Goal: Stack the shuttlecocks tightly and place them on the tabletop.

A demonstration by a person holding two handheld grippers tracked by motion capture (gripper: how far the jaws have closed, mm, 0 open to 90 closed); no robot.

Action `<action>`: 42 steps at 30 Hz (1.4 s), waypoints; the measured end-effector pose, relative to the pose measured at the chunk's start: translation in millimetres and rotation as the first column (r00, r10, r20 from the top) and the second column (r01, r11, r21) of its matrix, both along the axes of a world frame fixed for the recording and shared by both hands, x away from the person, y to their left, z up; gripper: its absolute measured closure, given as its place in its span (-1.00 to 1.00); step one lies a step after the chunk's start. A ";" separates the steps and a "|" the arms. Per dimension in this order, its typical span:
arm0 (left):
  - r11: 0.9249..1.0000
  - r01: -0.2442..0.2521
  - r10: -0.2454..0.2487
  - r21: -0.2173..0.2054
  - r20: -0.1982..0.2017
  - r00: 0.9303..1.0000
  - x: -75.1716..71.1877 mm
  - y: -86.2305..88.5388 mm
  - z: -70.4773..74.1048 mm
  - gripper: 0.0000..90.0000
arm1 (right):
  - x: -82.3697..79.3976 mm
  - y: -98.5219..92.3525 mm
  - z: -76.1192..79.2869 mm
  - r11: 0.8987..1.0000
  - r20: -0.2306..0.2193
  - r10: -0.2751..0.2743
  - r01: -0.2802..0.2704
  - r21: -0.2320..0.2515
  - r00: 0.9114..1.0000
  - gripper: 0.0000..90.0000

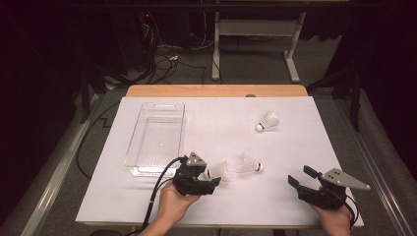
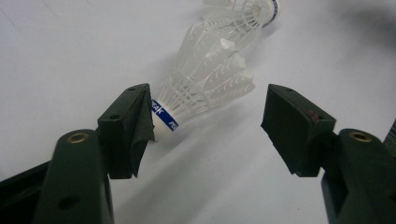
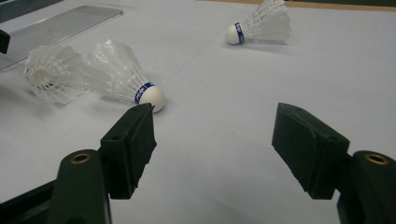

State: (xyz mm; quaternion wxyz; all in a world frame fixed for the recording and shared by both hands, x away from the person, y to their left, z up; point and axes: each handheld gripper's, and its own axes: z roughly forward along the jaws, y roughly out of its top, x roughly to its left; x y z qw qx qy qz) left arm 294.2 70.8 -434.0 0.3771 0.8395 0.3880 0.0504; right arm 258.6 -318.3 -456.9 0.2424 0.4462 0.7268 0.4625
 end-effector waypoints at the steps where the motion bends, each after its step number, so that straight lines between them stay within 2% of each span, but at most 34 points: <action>1: 1.000 -0.001 0.001 -0.002 -0.004 1.000 1.0 -1.7 0.4 -0.24 | 0.0 -0.1 0.0 1.000 0.000 0.000 0.000 0.000 1.000 -0.32; 15: 1.000 0.014 -0.014 0.027 -0.005 1.000 12.0 -18.1 7.8 -0.22 | 0.2 0.1 -0.1 1.000 -0.001 0.001 -0.001 0.000 1.000 -0.32; 21: 1.000 0.011 -0.010 0.027 -0.025 1.000 19.8 -25.3 11.2 -0.22 | 0.1 -0.2 -0.1 1.000 0.001 0.002 -0.002 0.001 1.000 -0.32; 25: 0.999 0.008 -0.008 0.043 -0.019 1.000 23.5 -30.0 13.7 -0.23 | 0.2 -0.3 -0.1 1.000 -0.001 0.004 -0.004 0.003 1.000 -0.32; 32: 0.998 0.010 -0.007 0.065 -0.050 0.999 33.3 -39.3 13.7 -0.20 | 0.5 -0.4 -0.2 1.000 -0.001 0.005 -0.005 0.002 1.000 -0.32; 37: 0.994 0.001 0.005 0.105 -0.053 0.999 38.3 -47.6 12.8 -0.15 | 0.1 -0.8 -0.2 1.000 -0.001 0.003 -0.003 0.005 1.000 -0.32; 42: 0.993 -0.011 0.019 0.120 -0.066 0.998 41.8 -48.4 9.7 -0.14 | 0.2 -0.6 -0.3 1.000 0.000 0.005 -0.005 0.005 1.000 -0.32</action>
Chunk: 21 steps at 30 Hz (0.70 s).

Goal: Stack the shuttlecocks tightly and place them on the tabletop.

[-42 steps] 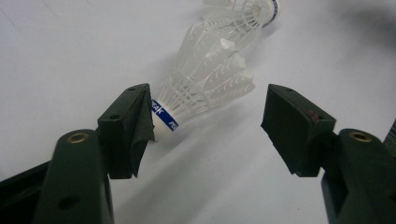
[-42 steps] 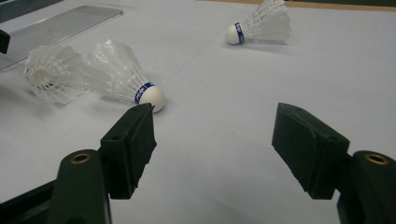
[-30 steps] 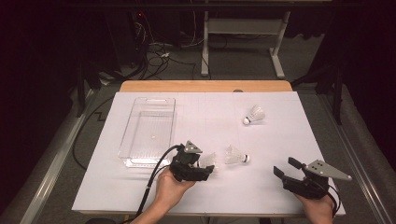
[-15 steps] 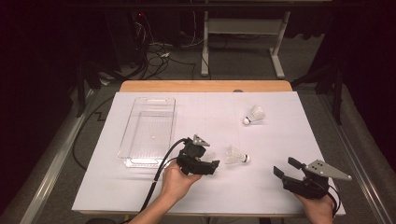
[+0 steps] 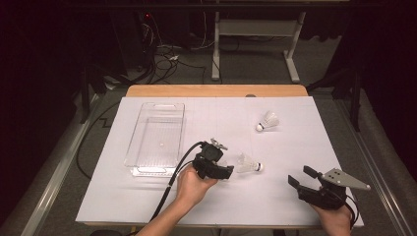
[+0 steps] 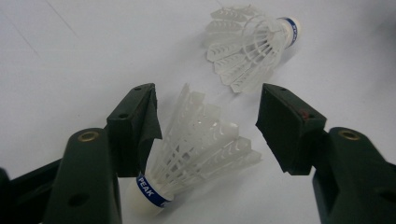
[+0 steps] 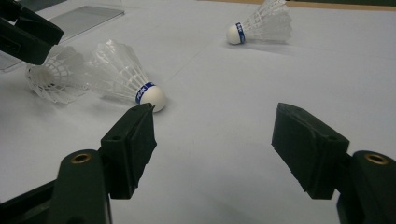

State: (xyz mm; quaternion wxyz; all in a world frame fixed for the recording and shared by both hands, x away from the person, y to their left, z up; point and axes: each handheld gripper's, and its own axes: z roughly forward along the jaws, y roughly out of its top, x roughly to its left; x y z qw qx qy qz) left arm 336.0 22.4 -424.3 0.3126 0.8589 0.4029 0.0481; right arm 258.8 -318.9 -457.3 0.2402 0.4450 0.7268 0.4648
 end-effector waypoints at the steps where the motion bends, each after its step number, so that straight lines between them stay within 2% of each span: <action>1: 1.000 -0.001 0.001 0.003 -0.002 1.000 0.5 0.1 -0.5 -0.15 | 0.0 0.0 0.0 1.000 0.000 0.000 0.000 0.000 1.000 -0.32; 8: 1.000 0.007 -0.007 0.011 -0.021 1.000 3.1 1.4 -2.4 -0.09 | 0.1 0.1 0.1 1.000 0.000 0.001 -0.001 -0.004 1.000 -0.32; 21: 0.999 0.020 -0.019 0.026 -0.022 1.000 3.7 1.8 -3.2 0.43 | -0.2 -0.3 0.0 1.000 0.001 -0.001 0.001 -0.004 1.000 -0.32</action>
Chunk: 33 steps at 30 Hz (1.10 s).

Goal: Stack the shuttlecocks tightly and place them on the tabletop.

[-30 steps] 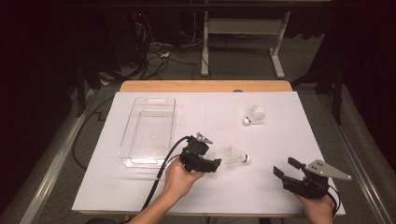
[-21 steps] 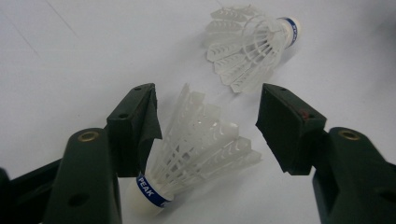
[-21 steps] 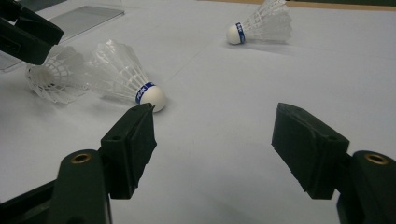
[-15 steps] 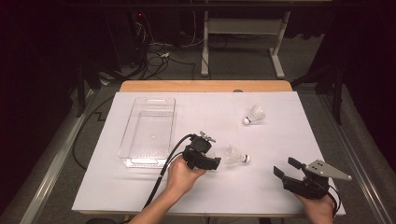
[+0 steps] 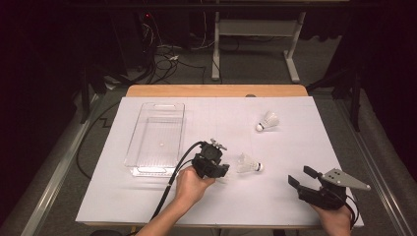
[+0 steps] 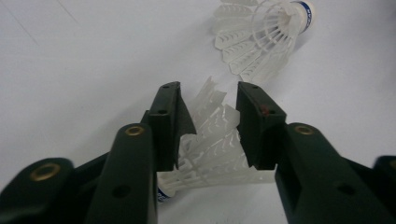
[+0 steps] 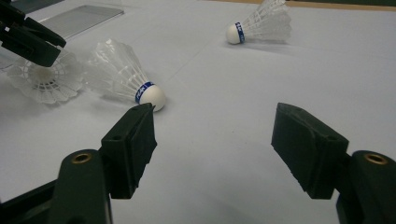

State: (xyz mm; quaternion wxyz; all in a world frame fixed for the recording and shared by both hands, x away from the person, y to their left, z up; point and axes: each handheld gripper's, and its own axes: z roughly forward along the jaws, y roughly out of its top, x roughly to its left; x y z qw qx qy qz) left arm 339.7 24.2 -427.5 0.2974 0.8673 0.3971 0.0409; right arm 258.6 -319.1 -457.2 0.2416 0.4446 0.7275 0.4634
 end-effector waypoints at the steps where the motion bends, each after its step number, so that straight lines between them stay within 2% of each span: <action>1: 1.000 0.002 -0.002 -0.002 -0.001 1.000 0.2 0.3 0.1 0.47 | 0.0 0.0 0.0 1.000 0.000 0.000 0.000 0.000 1.000 -0.31; 9: 1.000 0.022 -0.022 0.010 -0.004 1.000 1.3 2.0 0.6 0.76 | 0.0 0.0 0.0 1.000 -0.002 0.001 -0.001 0.002 1.000 -0.32; 15: 0.999 0.034 -0.034 0.001 -0.006 0.999 2.9 5.5 1.5 0.89 | 0.1 0.1 -0.1 1.000 -0.002 0.001 -0.001 0.001 1.000 -0.32; 33: 0.999 0.043 -0.043 -0.007 0.023 0.999 7.1 20.2 11.9 0.96 | 0.4 0.3 -0.3 1.000 -0.006 0.003 -0.003 -0.001 1.000 -0.32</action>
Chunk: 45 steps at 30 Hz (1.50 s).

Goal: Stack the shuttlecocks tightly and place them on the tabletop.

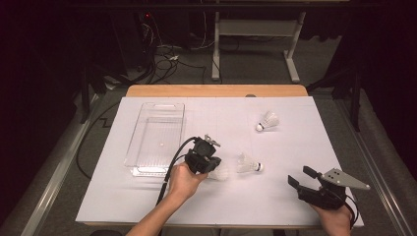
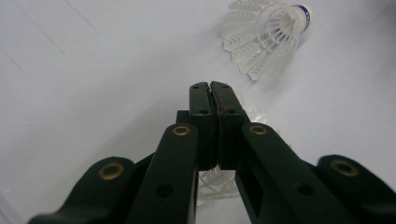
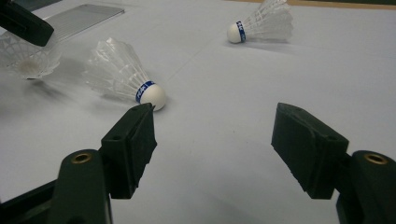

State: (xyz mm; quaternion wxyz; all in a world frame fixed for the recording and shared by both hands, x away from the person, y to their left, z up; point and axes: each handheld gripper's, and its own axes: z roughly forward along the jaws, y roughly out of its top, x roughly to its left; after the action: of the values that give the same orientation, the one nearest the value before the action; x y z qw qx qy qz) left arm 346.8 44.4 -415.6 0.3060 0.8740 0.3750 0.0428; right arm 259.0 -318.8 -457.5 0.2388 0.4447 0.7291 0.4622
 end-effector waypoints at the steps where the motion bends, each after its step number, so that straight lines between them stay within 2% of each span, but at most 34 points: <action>1: 1.000 -0.001 0.001 -0.001 0.002 1.000 0.6 0.5 1.1 0.96 | 0.0 -0.1 0.0 1.000 0.000 0.000 0.000 0.000 1.000 -0.32; 7: 1.000 0.002 -0.002 -0.013 0.020 1.000 5.0 3.2 6.7 0.96 | 0.0 -0.5 0.0 1.000 0.001 -0.001 0.001 0.001 1.000 -0.32; 14: 1.000 -0.017 0.018 -0.003 0.045 0.999 13.0 9.0 13.2 0.96 | 0.1 -0.7 -0.1 1.000 0.001 0.000 0.000 0.002 1.000 -0.32; 16: 1.000 -0.021 0.021 -0.011 0.047 0.999 15.0 10.3 15.6 0.96 | 0.3 -0.6 -0.1 1.000 0.001 0.000 0.000 0.001 1.000 -0.32; 19: 0.999 -0.027 0.028 -0.039 0.033 0.999 19.9 13.7 15.8 0.96 | 0.0 -0.5 0.0 1.000 0.001 0.001 -0.001 0.003 1.000 -0.32; 22: 0.999 -0.041 0.042 -0.025 0.039 0.998 24.4 15.9 13.4 0.96 | -0.4 -0.6 0.2 1.000 0.003 0.003 -0.003 0.004 1.000 -0.32; 35: 0.996 -0.075 0.077 -0.038 0.041 0.996 34.2 21.3 11.4 0.96 | -0.1 1.2 0.3 1.000 0.000 0.010 -0.010 0.003 1.000 -0.32; 37: 0.997 -0.076 0.077 -0.035 0.040 0.996 36.3 21.2 12.0 0.96 | 0.4 0.6 0.1 1.000 0.000 0.010 -0.010 0.005 1.000 -0.32; 38: 0.997 -0.072 0.073 -0.020 0.045 0.996 36.7 20.4 13.3 0.96 | 0.4 0.7 0.1 1.000 -0.001 0.009 -0.009 0.007 1.000 -0.32; 41: 0.997 -0.069 0.071 -0.039 0.053 0.996 39.4 17.7 19.8 0.96 | 0.7 0.7 0.1 1.000 0.001 0.012 -0.012 0.004 1.000 -0.32; 45: 0.997 -0.069 0.070 -0.024 0.055 0.996 45.4 15.8 22.5 0.96 | 0.5 1.2 0.1 1.000 0.000 0.015 -0.015 0.005 1.000 -0.31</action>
State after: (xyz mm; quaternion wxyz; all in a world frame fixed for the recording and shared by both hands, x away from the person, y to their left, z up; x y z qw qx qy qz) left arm 392.2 60.2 -393.2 0.3241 0.8555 0.3970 0.0739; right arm 259.5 -317.7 -457.4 0.2343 0.4397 0.7312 0.4659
